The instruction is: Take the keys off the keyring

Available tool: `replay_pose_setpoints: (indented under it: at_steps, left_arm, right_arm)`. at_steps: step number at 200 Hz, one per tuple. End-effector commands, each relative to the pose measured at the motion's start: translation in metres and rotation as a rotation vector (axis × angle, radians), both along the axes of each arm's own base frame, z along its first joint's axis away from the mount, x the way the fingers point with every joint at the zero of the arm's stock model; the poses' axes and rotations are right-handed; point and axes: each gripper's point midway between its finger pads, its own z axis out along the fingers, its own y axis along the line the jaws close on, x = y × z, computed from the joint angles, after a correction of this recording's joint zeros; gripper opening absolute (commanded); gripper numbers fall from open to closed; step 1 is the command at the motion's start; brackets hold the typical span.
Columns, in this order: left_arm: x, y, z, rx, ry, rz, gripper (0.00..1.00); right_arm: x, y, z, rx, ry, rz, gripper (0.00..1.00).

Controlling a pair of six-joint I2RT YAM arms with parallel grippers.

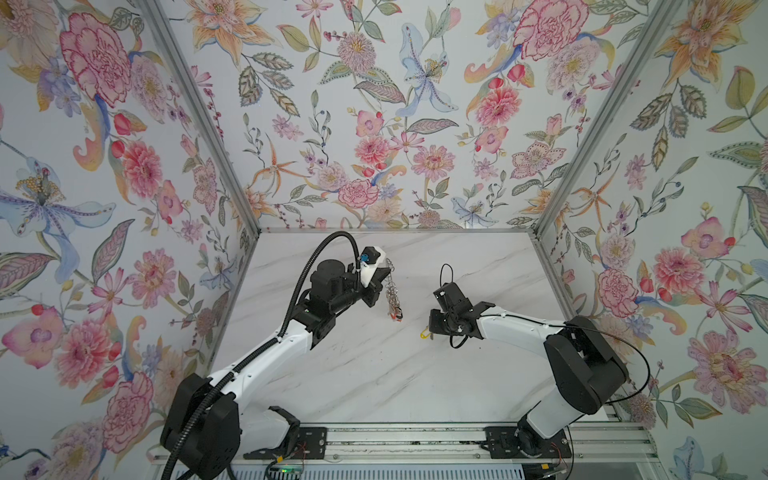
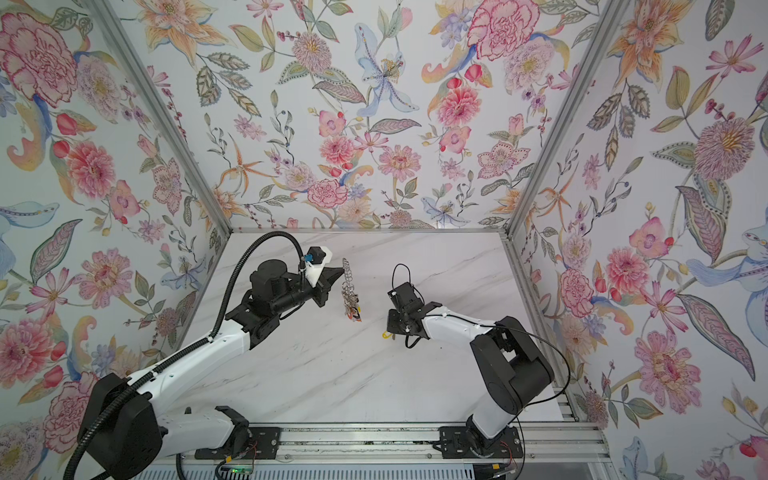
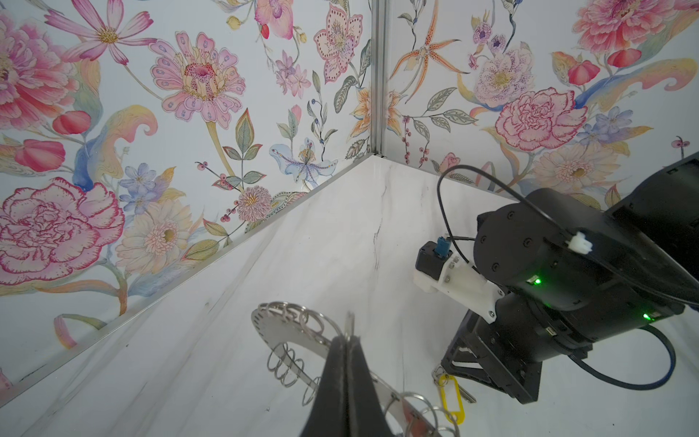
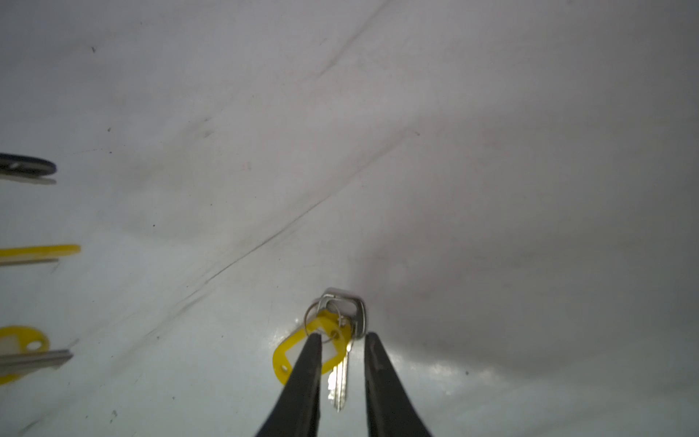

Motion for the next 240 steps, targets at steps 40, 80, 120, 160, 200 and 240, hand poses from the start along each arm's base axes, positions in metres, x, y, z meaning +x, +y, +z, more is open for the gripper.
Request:
replay_pose_setpoints:
  at_steps: [40,80,120,160,200,240]
  left_arm:
    - [0.021,0.005,0.027,-0.069,0.003,0.098,0.00]
    - [0.025,-0.002,0.029,-0.054,0.020,0.116,0.00]
    - [0.030,-0.004,0.039,-0.057,0.035,0.167,0.00]
    - [0.033,-0.002,0.051,-0.068,0.037,0.228,0.00]
    - [0.034,-0.005,0.064,-0.092,0.046,0.288,0.00]
    - [0.029,-0.011,0.077,-0.106,0.045,0.311,0.00]
  right_arm:
    - [-0.003,0.033,0.095,0.074,-0.268,0.187,0.35]
    - [-0.020,0.056,0.149,0.192,-0.444,0.312,0.44]
    - [-0.042,0.075,0.186,0.318,-0.646,0.446,0.53]
    - [-0.051,0.086,0.205,0.347,-0.764,0.532,0.53]
    - [-0.073,0.107,0.223,0.440,-0.894,0.656,0.47]
    - [-0.070,0.118,0.225,0.452,-0.971,0.691,0.43]
